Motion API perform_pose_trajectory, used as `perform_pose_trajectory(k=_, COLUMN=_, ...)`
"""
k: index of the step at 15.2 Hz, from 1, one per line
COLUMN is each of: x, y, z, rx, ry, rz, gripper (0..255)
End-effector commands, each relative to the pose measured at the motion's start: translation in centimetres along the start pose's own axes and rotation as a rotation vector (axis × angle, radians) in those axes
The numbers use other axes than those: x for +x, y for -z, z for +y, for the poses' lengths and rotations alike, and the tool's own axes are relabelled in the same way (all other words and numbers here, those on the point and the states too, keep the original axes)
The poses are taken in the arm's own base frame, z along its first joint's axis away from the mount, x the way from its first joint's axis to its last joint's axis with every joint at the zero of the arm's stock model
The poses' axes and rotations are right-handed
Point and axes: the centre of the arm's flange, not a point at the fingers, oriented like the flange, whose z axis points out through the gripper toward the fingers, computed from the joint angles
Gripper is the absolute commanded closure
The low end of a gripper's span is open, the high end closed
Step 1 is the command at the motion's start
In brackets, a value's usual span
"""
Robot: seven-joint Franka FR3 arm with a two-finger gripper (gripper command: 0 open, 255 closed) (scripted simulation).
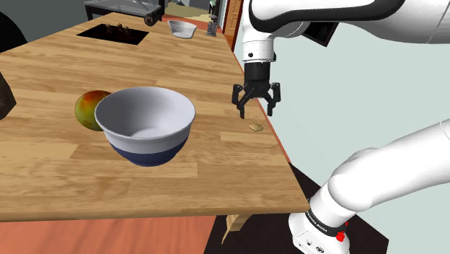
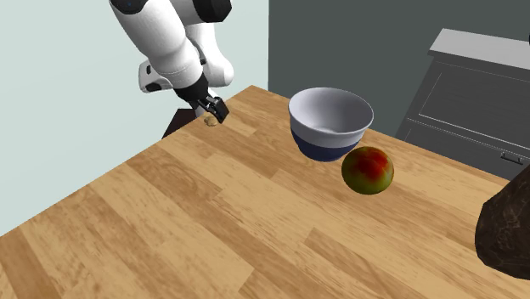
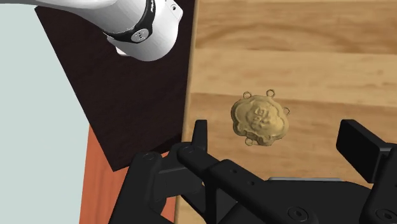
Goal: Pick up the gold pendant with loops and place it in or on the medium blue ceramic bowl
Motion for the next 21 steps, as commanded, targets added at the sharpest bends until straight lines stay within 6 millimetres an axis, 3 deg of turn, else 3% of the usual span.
perform_pose_trajectory(k=1, x=0.2, y=-0.7, z=0.1, rx=-0.002, ry=-0.003, rz=0.000, gripper=0)
perform_pose_trajectory(k=6, x=0.2, y=-3.1, z=0.1, rx=-0.002, ry=-0.003, rz=0.000, gripper=0)
perform_pose_trajectory(k=14, x=0.2, y=-3.1, z=0.1, rx=-0.002, ry=-0.003, rz=0.000, gripper=0)
perform_pose_trajectory(k=15, x=0.2, y=-3.1, z=0.1, rx=-0.002, ry=-0.003, rz=0.000, gripper=255)
perform_pose_trajectory(k=21, x=0.5, y=-3.0, z=0.3, rx=-0.002, ry=-0.002, rz=0.000, gripper=255)
